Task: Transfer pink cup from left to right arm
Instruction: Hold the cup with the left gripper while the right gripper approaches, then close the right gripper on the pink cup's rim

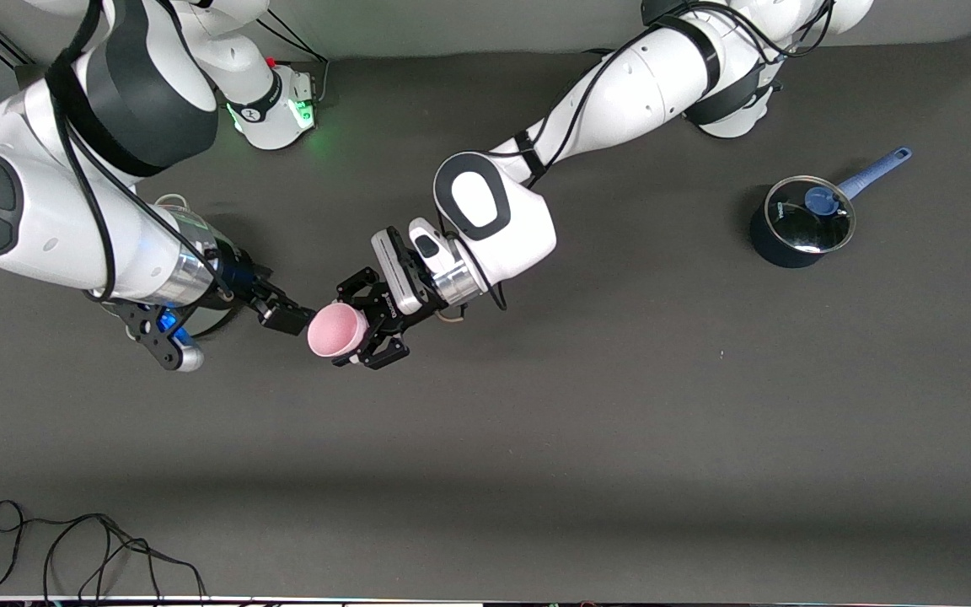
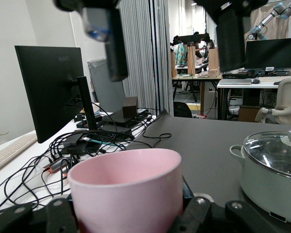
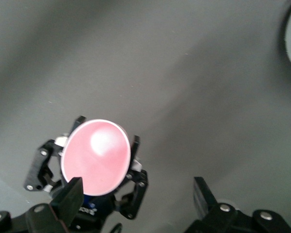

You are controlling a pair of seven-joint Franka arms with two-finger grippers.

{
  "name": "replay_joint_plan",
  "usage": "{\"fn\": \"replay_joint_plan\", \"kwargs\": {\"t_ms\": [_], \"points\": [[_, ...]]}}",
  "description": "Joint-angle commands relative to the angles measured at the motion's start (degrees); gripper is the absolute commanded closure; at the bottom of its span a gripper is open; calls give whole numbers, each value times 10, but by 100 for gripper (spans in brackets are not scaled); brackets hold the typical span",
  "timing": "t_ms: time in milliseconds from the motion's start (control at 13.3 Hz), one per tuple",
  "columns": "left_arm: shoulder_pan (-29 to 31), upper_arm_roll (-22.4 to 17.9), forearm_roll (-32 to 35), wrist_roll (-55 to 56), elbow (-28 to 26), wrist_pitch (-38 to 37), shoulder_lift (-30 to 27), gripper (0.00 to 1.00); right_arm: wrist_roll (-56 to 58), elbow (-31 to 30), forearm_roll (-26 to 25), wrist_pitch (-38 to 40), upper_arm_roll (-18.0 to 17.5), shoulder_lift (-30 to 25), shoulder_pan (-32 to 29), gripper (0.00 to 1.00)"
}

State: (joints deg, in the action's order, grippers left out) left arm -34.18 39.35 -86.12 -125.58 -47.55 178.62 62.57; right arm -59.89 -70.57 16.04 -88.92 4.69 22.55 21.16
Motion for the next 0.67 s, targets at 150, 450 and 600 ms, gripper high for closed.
{"fn": "replay_joint_plan", "kwargs": {"t_ms": [150,450,600], "points": [[-8,-10,-5,11,1,8,-10,100,-13,-39,28,-63,4,2,2,0],[-8,-10,-5,12,1,8,-10,100,-17,-62,29,-74,4,0,5,0],[-8,-10,-5,12,1,8,-10,100,-18,-77,29,-73,4,-4,9,0]]}}
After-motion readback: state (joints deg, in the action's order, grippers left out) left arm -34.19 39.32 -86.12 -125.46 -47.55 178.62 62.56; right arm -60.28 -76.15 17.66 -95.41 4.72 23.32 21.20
